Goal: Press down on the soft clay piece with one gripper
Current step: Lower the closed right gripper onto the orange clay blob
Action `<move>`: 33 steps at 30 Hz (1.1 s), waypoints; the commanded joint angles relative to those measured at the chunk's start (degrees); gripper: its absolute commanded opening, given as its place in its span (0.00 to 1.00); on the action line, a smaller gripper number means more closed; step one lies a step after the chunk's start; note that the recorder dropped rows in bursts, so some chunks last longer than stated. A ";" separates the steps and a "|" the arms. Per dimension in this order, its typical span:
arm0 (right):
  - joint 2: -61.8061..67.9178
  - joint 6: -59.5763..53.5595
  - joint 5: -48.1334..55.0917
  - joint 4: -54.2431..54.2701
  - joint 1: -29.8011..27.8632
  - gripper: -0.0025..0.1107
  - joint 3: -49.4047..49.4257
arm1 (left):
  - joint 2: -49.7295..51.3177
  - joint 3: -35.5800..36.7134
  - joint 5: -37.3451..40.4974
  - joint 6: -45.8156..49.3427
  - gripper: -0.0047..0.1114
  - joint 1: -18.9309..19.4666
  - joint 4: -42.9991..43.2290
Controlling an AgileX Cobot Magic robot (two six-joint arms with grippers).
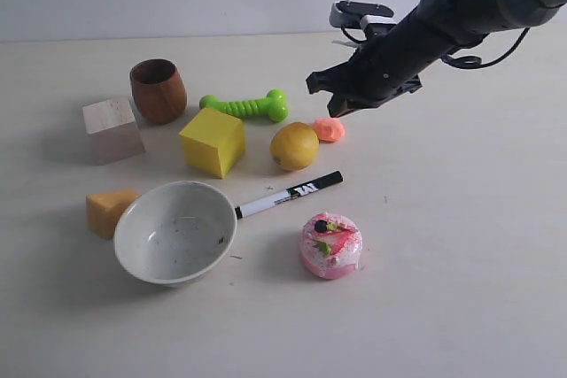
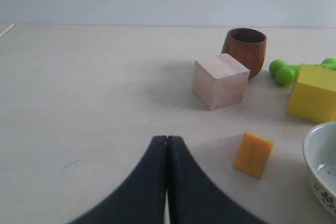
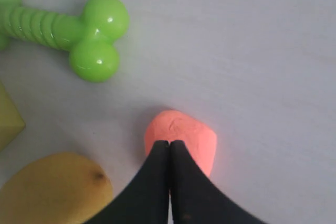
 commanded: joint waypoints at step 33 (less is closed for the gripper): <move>-0.18 3.40 -1.86 -5.50 1.84 0.02 -0.35 | -0.09 -0.15 -0.64 0.01 0.04 -0.31 -0.19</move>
